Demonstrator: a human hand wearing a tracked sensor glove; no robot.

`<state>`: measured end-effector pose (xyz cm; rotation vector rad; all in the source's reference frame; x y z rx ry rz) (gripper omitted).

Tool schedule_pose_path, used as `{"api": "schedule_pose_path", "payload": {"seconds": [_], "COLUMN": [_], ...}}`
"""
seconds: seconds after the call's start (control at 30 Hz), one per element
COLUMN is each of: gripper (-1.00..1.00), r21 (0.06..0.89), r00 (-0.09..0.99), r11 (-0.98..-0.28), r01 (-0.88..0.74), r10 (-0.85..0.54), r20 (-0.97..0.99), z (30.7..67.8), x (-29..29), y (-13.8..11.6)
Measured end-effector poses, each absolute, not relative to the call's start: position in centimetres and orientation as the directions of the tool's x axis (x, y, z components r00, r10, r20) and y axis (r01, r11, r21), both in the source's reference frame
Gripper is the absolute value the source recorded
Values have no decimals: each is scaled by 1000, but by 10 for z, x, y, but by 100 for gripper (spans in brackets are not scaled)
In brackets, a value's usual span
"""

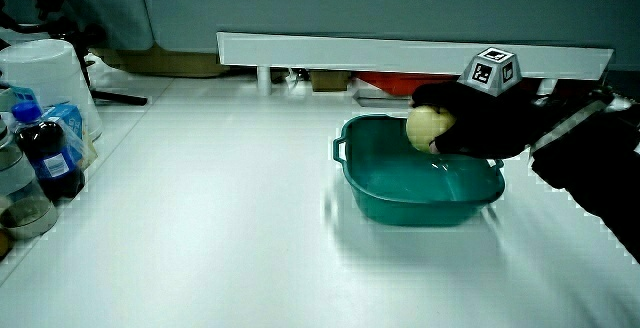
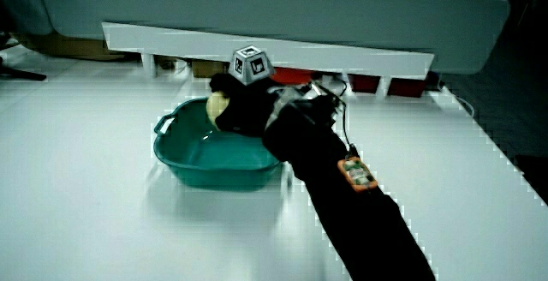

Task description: Pick pear from plate

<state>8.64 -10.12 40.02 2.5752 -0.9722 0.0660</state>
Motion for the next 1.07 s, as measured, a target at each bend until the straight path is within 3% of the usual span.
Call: {"api": "schedule_pose_path", "payload": {"seconds": [0.37, 0.5, 0.7, 1.07], "gripper": [100, 100, 100, 100], "r21": [331, 299, 187, 114], "r00": [723, 703, 633, 527], "r11": [-650, -642, -605, -517], "r01": [-684, -706, -774, -849], "r10": [-663, -684, -737, -804], "r20": [194, 195, 238, 275], "z": [397, 389, 370, 331], "x": [87, 88, 87, 86], "y": [-90, -79, -56, -12]}}
